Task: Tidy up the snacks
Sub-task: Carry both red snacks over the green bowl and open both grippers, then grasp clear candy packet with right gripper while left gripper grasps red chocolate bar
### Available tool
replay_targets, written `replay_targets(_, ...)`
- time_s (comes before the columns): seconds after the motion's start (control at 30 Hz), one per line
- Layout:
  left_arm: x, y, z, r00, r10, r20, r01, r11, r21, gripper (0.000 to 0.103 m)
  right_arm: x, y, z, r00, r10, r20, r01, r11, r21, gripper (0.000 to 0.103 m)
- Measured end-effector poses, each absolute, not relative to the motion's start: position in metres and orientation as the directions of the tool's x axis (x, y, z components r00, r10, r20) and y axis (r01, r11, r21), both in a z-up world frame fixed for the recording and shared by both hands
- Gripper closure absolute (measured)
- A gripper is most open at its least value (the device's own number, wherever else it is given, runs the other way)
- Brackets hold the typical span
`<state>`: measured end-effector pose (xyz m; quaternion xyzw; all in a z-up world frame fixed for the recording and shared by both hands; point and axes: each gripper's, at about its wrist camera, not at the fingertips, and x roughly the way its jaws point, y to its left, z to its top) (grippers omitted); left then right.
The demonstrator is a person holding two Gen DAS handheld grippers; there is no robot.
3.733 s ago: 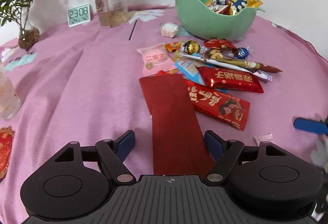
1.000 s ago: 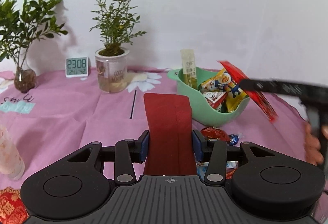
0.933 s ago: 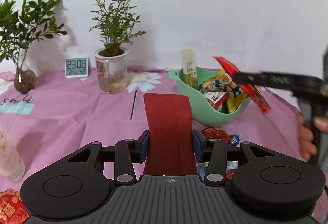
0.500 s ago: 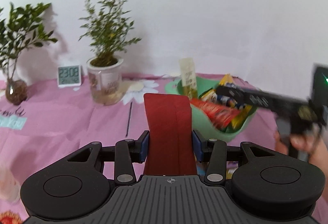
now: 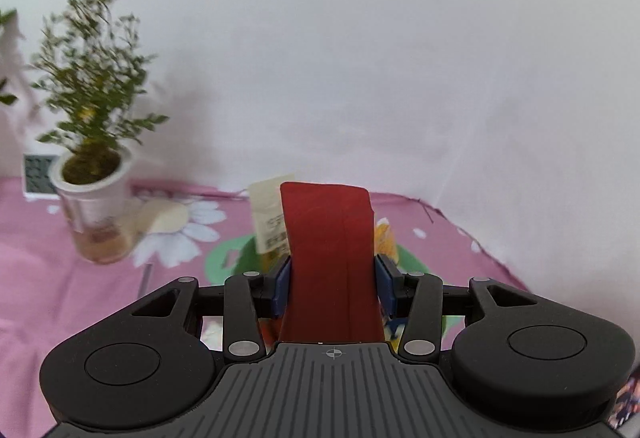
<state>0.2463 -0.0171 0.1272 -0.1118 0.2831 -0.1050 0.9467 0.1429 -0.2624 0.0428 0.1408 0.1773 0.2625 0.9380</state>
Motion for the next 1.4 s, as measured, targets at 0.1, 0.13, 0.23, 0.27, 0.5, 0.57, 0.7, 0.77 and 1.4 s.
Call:
replay_targets(0.1,0.265,-0.019,0.116,0.825,-0.268,-0.497,0.109,0.940,-0.325,0.000,0.135,-0.266,0.040,0.797,0.544,-0.262,-0.445,0.822,0.355,0.028)
replay_targets(0.13,0.272,-0.017,0.111,0.818,-0.267,-0.509,0.088,0.933,-0.349,0.000,0.134,-0.267,0.039,0.795,0.547,-0.263,-0.446,0.820,0.359,0.028)
replay_targets(0.23,0.285,-0.009,0.098,0.778,-0.300,-0.553,0.049,0.905,-0.423,0.000,0.129,-0.271,0.037,0.797,0.543,-0.265,-0.444,0.823,0.354,0.028)
replay_targets(0.27,0.284,-0.005,0.096,0.773,-0.314,-0.551,0.044,0.893,-0.447,0.000,0.128,-0.272,0.037,0.796,0.543,-0.267,-0.444,0.824,0.352,0.028)
replay_targets(0.5,0.250,0.011,0.106,0.785,-0.304,-0.540,0.059,0.904,-0.423,0.000,0.122,-0.274,0.027,0.785,0.540,-0.303,-0.424,0.825,0.373,0.028)
replay_targets(0.57,0.231,0.013,0.107,0.781,-0.307,-0.545,0.090,0.917,-0.389,0.000,0.116,-0.273,0.023,0.778,0.540,-0.321,-0.417,0.826,0.379,0.028)
replay_targets(0.7,0.186,0.014,0.096,0.760,-0.318,-0.567,0.150,0.935,-0.323,0.000,0.102,-0.268,0.014,0.721,0.593,-0.359,-0.459,0.796,0.395,0.028)
replay_targets(0.77,0.165,0.014,0.084,0.738,-0.340,-0.584,0.202,0.936,-0.289,0.000,0.092,-0.262,0.011,0.672,0.633,-0.385,-0.506,0.772,0.385,0.028)
replay_targets(1.4,0.092,-0.034,0.020,0.610,-0.368,-0.702,0.521,0.854,0.005,0.000,0.006,-0.211,-0.001,0.545,0.641,-0.541,-0.719,0.689,0.092,0.068)
